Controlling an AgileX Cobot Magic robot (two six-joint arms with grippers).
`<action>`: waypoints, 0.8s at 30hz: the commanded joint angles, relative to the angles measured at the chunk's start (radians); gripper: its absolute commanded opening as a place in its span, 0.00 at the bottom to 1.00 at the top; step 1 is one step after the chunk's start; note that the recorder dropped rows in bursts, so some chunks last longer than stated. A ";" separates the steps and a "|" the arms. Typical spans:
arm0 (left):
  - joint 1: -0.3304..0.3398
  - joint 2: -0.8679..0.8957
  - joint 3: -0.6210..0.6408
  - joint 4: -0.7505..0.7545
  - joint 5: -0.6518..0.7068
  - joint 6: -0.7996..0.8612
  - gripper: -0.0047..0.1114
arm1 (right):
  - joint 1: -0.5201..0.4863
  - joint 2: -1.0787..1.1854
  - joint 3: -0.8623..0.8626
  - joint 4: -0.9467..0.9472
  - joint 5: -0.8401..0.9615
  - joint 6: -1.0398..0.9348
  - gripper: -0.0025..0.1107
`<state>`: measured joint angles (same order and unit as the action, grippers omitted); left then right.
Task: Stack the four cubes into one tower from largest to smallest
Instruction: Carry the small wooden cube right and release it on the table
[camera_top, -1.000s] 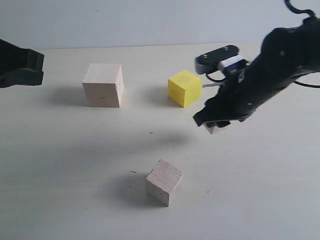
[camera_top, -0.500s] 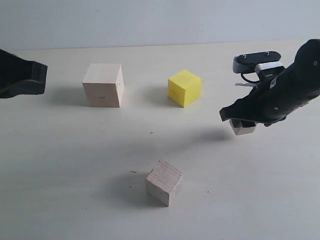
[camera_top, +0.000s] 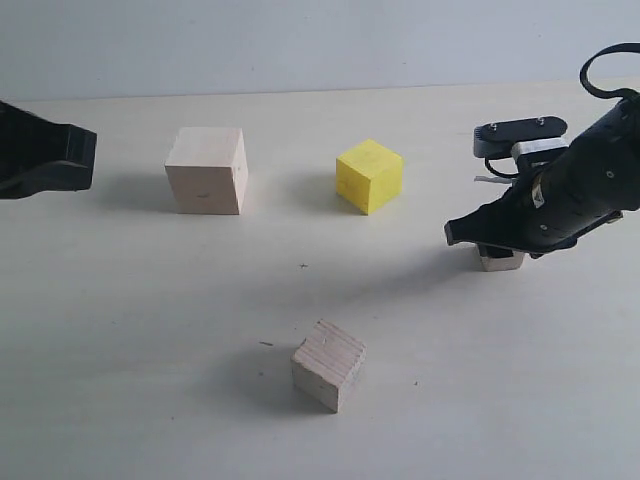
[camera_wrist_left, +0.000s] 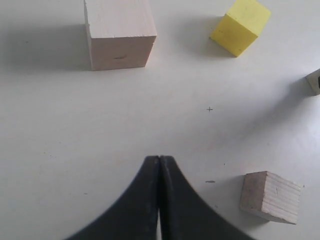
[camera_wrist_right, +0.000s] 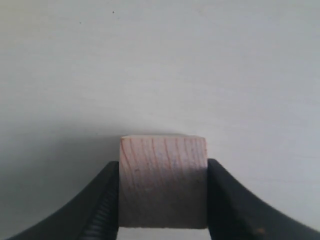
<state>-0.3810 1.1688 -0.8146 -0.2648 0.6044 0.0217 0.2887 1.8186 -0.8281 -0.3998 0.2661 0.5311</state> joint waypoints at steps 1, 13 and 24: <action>-0.005 -0.004 0.002 -0.009 -0.017 0.004 0.04 | -0.006 0.010 0.004 -0.024 0.012 0.012 0.20; -0.005 -0.004 0.002 -0.007 -0.031 0.027 0.04 | -0.006 0.010 0.004 -0.020 0.049 0.074 0.90; 0.031 0.029 -0.012 0.026 -0.241 0.050 0.04 | -0.004 -0.224 -0.011 0.078 0.122 0.036 0.88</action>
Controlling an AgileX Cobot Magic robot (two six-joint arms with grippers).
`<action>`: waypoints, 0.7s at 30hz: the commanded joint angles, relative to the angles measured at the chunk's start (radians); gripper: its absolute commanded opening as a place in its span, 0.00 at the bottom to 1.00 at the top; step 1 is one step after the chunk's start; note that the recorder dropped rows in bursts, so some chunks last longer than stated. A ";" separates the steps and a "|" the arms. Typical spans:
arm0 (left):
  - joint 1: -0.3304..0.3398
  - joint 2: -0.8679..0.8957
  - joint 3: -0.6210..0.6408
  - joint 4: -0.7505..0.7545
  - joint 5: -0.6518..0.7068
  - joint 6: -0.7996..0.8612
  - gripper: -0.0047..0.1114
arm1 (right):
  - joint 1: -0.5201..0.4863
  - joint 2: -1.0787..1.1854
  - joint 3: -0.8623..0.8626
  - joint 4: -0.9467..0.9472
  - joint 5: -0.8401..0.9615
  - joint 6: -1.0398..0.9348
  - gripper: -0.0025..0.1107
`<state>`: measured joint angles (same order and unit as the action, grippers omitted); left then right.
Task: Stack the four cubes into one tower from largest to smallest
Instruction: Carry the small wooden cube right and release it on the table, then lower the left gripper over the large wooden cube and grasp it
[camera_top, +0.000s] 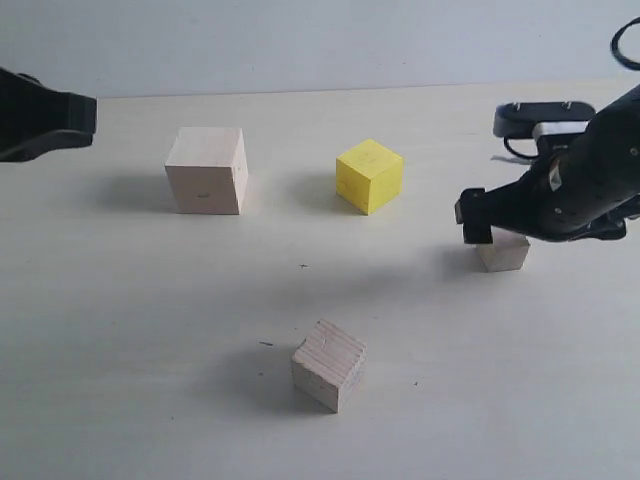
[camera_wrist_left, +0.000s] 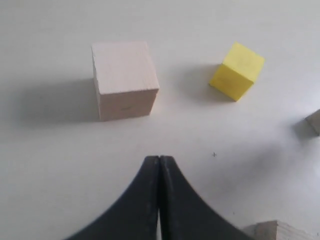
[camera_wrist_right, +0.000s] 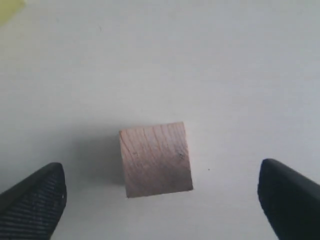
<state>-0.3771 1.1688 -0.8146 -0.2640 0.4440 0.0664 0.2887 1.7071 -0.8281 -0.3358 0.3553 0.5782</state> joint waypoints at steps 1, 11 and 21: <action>0.039 0.051 -0.015 0.026 -0.085 0.005 0.04 | -0.004 -0.144 -0.022 0.019 0.056 -0.011 0.88; 0.064 0.420 -0.287 0.022 0.065 0.004 0.69 | -0.004 -0.373 -0.078 0.224 0.146 -0.224 0.88; 0.054 0.713 -0.616 -0.005 0.133 -0.021 0.73 | -0.004 -0.459 -0.078 0.247 0.240 -0.263 0.88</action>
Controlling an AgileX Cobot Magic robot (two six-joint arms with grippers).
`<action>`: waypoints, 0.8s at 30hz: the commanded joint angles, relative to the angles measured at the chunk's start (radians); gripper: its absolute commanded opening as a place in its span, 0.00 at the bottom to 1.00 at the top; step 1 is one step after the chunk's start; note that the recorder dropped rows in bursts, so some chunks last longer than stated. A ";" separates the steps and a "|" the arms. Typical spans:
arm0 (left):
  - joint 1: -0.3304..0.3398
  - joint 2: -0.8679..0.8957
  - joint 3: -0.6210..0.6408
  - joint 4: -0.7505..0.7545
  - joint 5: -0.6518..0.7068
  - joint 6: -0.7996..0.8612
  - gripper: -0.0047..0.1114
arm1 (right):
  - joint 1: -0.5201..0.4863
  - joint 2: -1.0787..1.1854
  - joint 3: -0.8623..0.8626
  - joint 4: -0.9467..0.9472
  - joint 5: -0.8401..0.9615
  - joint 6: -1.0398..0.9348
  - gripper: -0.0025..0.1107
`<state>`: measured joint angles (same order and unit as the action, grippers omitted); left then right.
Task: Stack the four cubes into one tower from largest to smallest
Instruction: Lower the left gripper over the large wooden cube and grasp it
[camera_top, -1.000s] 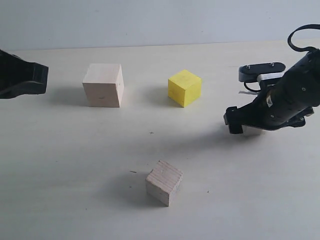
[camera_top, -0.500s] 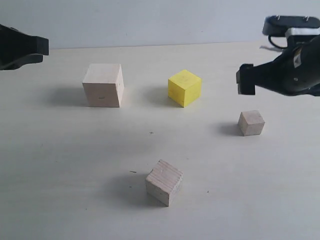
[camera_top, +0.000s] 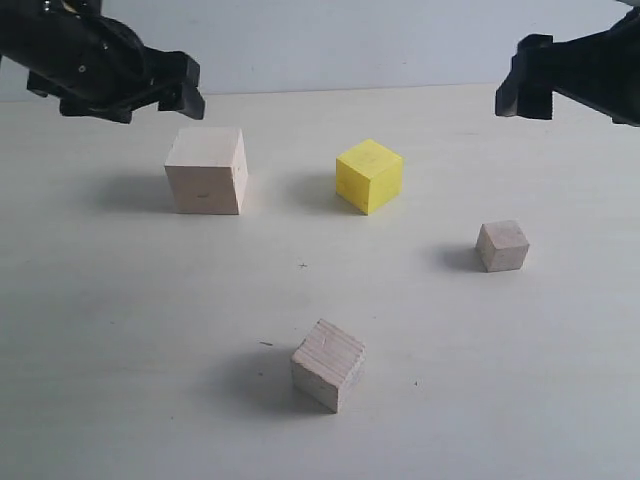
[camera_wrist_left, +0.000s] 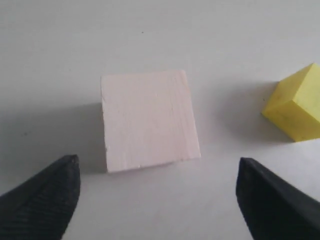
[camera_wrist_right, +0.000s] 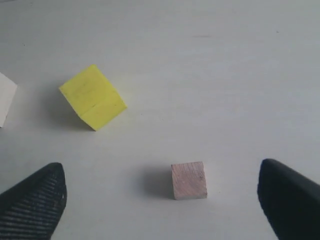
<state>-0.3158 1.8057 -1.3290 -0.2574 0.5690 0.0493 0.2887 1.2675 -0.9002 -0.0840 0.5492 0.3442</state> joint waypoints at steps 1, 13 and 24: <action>-0.007 0.102 -0.133 -0.012 0.010 -0.004 0.73 | -0.004 -0.021 -0.006 -0.005 0.059 -0.031 0.88; -0.007 0.380 -0.476 0.084 0.365 -0.176 0.72 | -0.004 -0.021 -0.006 -0.002 0.111 -0.050 0.88; -0.009 0.423 -0.613 0.143 0.489 -0.184 0.72 | -0.004 -0.021 -0.006 -0.002 0.111 -0.057 0.88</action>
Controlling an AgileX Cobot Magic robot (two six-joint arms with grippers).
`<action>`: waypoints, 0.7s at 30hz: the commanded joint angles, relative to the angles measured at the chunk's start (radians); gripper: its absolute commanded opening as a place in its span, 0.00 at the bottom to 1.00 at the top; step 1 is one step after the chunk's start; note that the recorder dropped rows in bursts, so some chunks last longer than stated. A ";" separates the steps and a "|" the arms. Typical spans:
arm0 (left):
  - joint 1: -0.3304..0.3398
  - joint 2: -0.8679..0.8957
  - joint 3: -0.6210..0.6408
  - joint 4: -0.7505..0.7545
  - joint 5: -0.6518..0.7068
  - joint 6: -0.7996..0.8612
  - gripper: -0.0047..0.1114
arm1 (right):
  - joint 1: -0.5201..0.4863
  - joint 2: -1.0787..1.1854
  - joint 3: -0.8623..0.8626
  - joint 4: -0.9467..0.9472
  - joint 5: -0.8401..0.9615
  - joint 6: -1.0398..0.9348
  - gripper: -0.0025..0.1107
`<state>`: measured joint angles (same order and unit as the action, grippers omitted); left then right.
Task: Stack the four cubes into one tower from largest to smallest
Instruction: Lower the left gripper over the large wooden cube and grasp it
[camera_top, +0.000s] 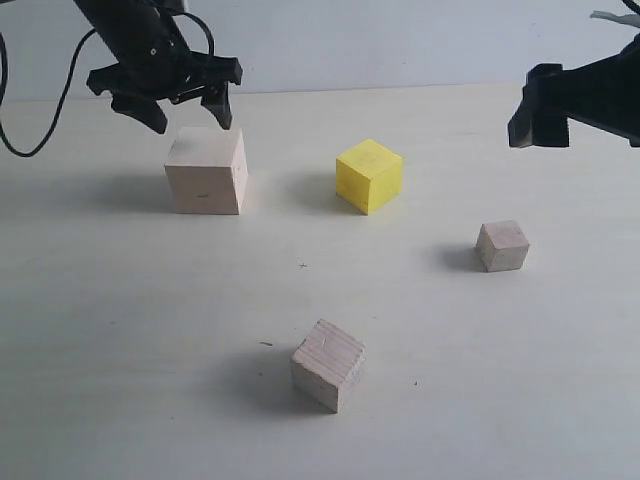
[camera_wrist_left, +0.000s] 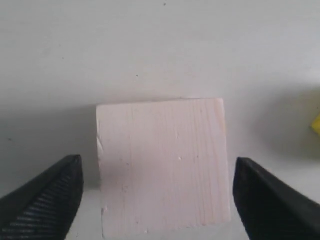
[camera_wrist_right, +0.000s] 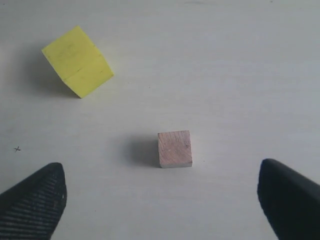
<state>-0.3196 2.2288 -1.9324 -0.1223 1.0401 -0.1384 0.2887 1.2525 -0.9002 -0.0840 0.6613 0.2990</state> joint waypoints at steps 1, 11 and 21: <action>-0.005 0.000 -0.009 0.008 0.020 0.004 0.72 | -0.004 -0.007 -0.006 -0.002 -0.002 -0.012 0.88; -0.010 0.000 -0.009 -0.025 0.015 0.004 0.92 | -0.004 -0.007 -0.006 0.002 -0.012 -0.011 0.88; -0.030 0.032 -0.009 0.017 -0.034 0.012 0.93 | -0.004 -0.007 -0.006 0.002 -0.019 -0.011 0.88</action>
<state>-0.3324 2.2442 -1.9324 -0.1127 1.0302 -0.1337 0.2887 1.2525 -0.9002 -0.0840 0.6613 0.2971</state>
